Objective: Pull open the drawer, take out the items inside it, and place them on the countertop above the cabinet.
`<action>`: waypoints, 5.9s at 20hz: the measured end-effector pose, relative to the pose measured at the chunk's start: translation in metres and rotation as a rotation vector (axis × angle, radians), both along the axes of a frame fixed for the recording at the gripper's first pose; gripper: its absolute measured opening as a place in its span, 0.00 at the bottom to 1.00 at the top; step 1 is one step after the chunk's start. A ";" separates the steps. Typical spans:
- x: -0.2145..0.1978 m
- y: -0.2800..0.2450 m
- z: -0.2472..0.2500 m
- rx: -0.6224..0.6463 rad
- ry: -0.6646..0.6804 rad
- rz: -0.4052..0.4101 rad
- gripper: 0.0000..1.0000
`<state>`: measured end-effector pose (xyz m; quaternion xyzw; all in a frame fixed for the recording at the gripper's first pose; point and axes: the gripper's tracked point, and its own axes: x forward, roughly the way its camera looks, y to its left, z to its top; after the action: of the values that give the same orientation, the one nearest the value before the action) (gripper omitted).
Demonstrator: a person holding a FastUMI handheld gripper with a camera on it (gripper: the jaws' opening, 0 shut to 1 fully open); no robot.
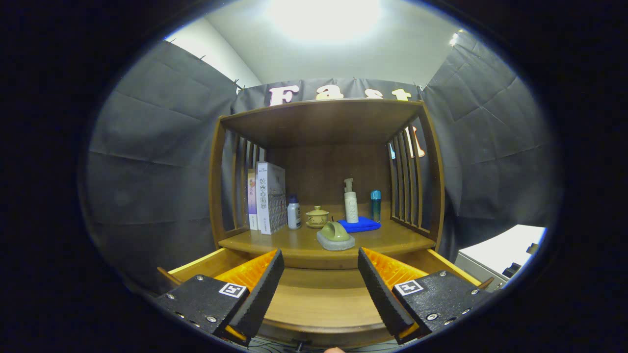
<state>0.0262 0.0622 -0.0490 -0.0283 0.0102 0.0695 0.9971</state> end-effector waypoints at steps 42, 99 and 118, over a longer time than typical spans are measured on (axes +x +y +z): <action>-0.036 -0.006 -0.145 -0.050 0.142 -0.096 0.95; 0.150 0.014 -0.144 -0.011 0.214 -0.146 0.95; 0.063 -0.058 0.030 0.042 0.026 -0.105 0.93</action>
<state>0.0893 0.0037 -0.0186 -0.0060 0.0234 0.0176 0.9996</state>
